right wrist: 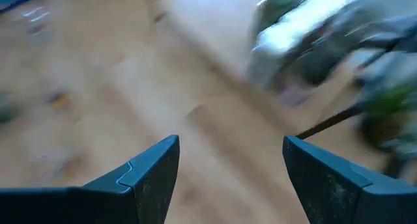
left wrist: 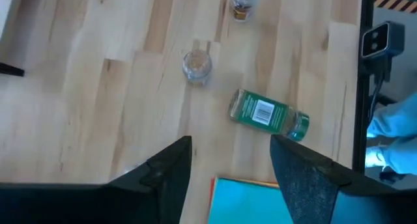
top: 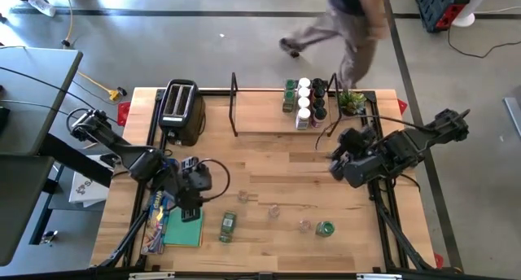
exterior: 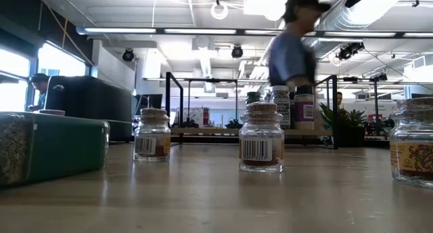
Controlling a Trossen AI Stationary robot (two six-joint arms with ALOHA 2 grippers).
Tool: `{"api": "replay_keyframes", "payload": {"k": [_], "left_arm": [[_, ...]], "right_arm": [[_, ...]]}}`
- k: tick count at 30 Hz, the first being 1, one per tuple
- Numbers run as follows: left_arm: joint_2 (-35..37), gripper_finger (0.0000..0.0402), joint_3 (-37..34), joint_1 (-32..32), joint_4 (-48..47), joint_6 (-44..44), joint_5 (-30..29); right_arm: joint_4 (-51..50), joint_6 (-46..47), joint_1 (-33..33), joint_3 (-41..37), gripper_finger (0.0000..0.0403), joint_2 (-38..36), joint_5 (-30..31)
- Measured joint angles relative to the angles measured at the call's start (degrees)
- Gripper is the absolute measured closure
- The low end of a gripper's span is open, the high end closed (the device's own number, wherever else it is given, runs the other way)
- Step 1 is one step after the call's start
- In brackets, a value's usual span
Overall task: Shelf spices
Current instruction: Put the left green spice bottle on the shelf and align with the other green spice bottles, then put the right green spice bottle on the shelf and align with the other green spice bottles
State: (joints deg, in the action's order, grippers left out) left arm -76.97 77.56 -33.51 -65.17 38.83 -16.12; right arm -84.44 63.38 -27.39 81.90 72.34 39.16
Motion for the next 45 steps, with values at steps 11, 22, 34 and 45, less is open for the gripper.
{"api": "replay_keyframes", "payload": {"k": [11, 22, 34, 45], "left_arm": [[0.0, 0.0197, 0.0, 0.65, -1.26, 1.61, 1.97], [0.15, 0.0197, 0.0, -11.2, -14.81, 13.14, -2.03], [0.15, 0.0197, 0.0, -24.1, -16.21, 28.72, -11.3], [0.15, 0.0197, 0.0, -25.6, -16.25, 32.38, -12.28]], "right_arm": [[25.93, -10.47, -6.24, 4.38, 0.0135, 5.69, -36.27], [23.03, -6.26, -13.28, 4.29, 0.0134, 22.11, -35.66], [15.38, -3.31, -13.63, 4.27, 0.0134, 30.52, -41.11], [13.97, -3.24, -13.93, 4.18, 0.0134, 35.31, -41.79]]}}
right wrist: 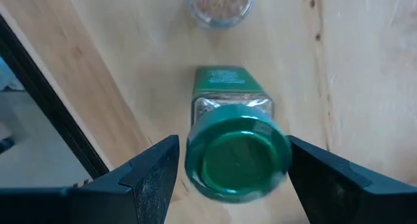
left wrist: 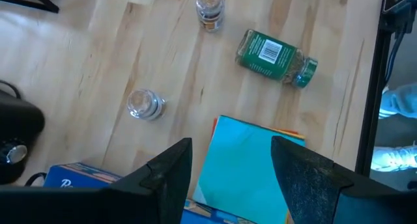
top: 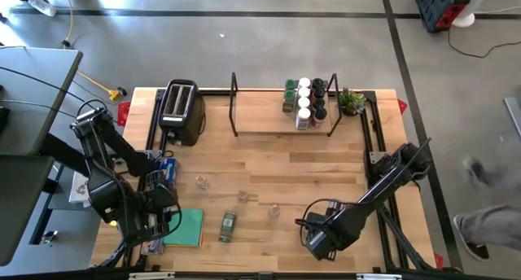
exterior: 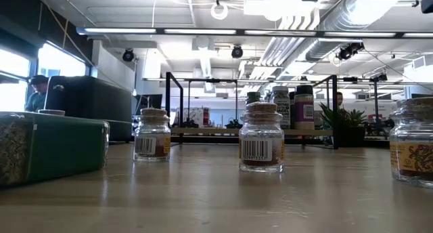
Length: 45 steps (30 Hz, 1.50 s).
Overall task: Shelf spices
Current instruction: Put the right green spice bottle on the shelf and align with the other green spice bottles
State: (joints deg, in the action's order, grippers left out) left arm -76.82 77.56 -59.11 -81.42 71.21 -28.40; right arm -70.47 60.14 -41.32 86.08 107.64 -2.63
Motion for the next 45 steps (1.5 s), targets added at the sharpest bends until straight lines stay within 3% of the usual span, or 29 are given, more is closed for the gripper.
{"api": "replay_keyframes", "payload": {"k": [8, 14, 17, 24, 27, 31, 38, 45], "left_arm": [[0.0, 0.0197, 0.0, -0.17, 0.19, 0.19, 0.98], [0.0, 0.0197, 0.0, -0.17, 0.25, 0.19, 1.27], [0.0, 0.0197, 0.0, -0.17, 0.28, 0.61, 1.59], [0.0, 0.0197, 0.0, -0.2, 0.73, 0.72, 3.03], [0.0, 0.0197, 0.0, -0.2, 0.73, 0.71, 2.2], [0.0, 0.0197, 0.0, -0.15, 0.71, 0.64, -0.67], [-0.02, 0.0197, 0.0, 0.3, 0.66, 0.71, -0.85], [-0.02, 0.0197, -0.01, 1.3, 0.66, 0.62, -0.68]], "right_arm": [[2.03, 1.37, -0.83, -0.02, 0.0139, 1.24, 1.61], [1.82, 3.34, -0.82, -0.02, 0.0214, 1.09, 0.85], [1.3, 3.81, -0.25, 0.5, 0.0215, 0.13, 0.99], [-11.23, -3.69, 3.61, 12.39, 0.0215, -4.2, -0.15], [-19.3, -10.2, 9.43, 22.02, 0.0215, -4.36, -2.38], [-18.86, -21.55, 20.88, 28.46, 0.0215, -3.59, -1.82], [-19.58, -42.22, 41.75, 28.92, 0.0215, -0.84, 8.42], [-14.01, -60.26, 56.06, 28.92, 0.0215, 3.8, 10.06]]}}
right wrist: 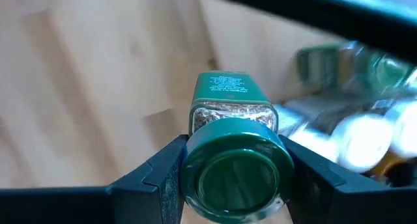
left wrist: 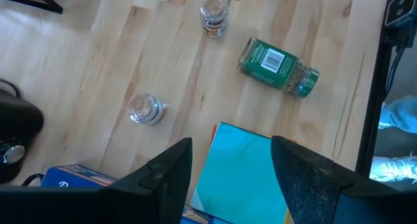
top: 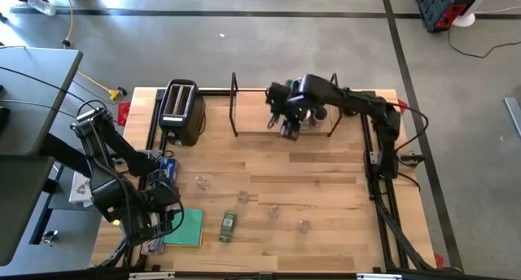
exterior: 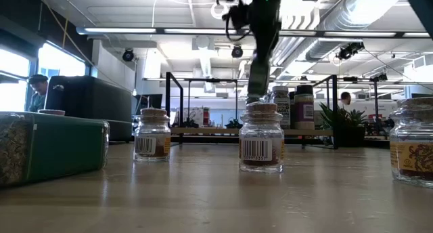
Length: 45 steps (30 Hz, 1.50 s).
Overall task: Shelf spices
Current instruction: Put the right green spice bottle on the shelf and align with the other green spice bottles
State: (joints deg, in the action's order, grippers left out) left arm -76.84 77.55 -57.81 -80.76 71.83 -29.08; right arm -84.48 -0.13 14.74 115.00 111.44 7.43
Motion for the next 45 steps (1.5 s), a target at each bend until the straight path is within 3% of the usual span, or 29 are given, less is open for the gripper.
{"api": "replay_keyframes", "payload": {"k": [8, 17, 20, 25, 45], "left_arm": [[0.0, 0.0197, 0.0, 1.69, 0.25, 0.11, 0.52], [0.0, 0.0197, 0.01, 3.97, 1.26, 0.12, 2.09], [0.0, 0.0197, 0.0, 4.44, 1.39, 0.13, 2.12], [0.0, 0.0197, 0.01, 5.4, 1.35, 0.07, 2.01], [0.0, 0.0197, 0.01, 6.1, 1.31, 1.19, 1.95]], "right_arm": [[4.31, -9.4, 5.12, 0.0, 0.0215, 5.74, -0.98], [5.43, -15.56, 5.27, -0.02, 0.0214, 8.34, 4.15], [5.99, -16.59, 5.53, -0.02, 0.0174, 8.34, 4.5], [6.13, -16.93, 6.3, -0.02, 0.0129, 8.28, 4.61], [2.97, -12.96, 7.15, -0.02, 0.0122, 8.28, 13.68]]}}
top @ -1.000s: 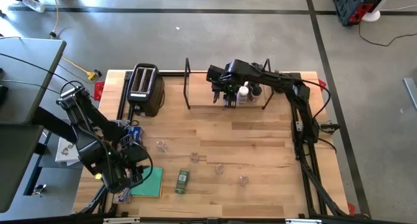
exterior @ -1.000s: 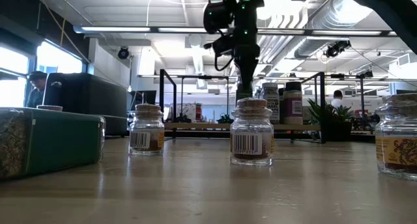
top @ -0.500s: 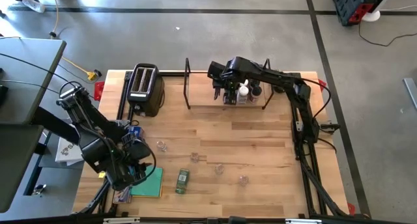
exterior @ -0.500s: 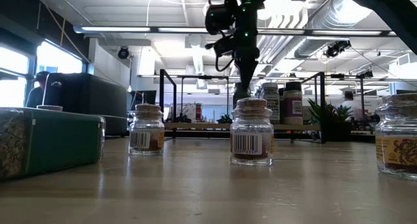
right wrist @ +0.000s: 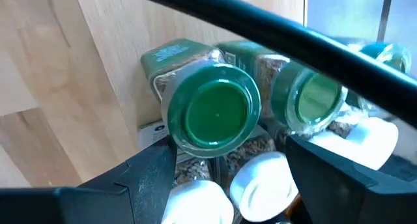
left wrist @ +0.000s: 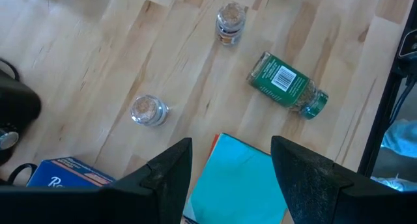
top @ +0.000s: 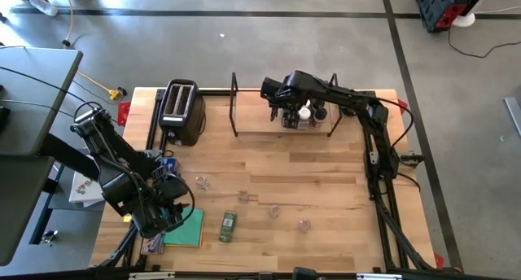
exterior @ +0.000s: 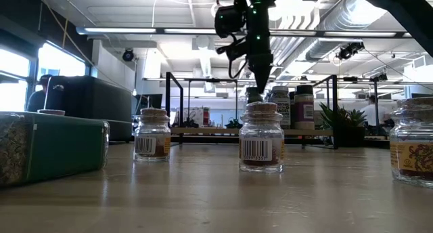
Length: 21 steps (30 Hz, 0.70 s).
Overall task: Shelf spices
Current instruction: Put the right green spice bottle on the shelf and align with the other green spice bottles
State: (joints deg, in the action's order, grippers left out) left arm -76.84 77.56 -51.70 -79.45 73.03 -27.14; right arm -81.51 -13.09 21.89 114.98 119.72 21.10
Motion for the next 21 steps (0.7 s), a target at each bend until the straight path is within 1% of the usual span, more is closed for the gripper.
{"api": "replay_keyframes", "payload": {"k": [4, 7, 10, 13, 16, 18, 19, 21], "left_arm": [[0.0, 0.0197, 0.0, 0.0, 0.01, 0.39, -0.02], [0.0, 0.0197, 0.0, 0.0, 0.03, 0.44, -0.02], [0.0, 0.0197, 0.0, 0.0, 0.12, 1.44, 0.01], [0.02, 0.0197, 0.0, 0.0, 0.14, 1.76, 0.93], [0.02, 0.0197, 0.0, -0.01, 0.03, 1.78, 1.94], [0.02, 0.0197, 0.0, -0.02, 0.03, 1.78, 2.03], [0.02, 0.0197, 0.0, -0.02, 0.05, 1.78, 2.05], [0.02, 0.0197, 0.0, -0.02, 0.01, 1.8, 2.49]], "right_arm": [[-2.08, 0.64, 0.0, 0.02, 0.0122, -0.08, 0.15], [-5.98, 1.06, 0.0, 1.32, 0.0121, -0.09, 0.09], [-8.55, 1.11, -0.2, 4.11, 0.0121, -0.11, -0.35], [-8.53, 0.21, -0.8, 8.03, 0.0126, -0.13, -0.56], [-7.81, -2.39, -1.59, 12.23, 0.0144, -0.16, -2.72], [-5.57, -4.14, -1.95, 13.64, 0.0161, -0.26, -4.45], [-4.65, -4.87, -2.01, 14.02, 0.0171, -0.26, -6.55], [-3.55, -5.02, -2.1, 13.87, 0.0193, -0.24, -13.95]]}}
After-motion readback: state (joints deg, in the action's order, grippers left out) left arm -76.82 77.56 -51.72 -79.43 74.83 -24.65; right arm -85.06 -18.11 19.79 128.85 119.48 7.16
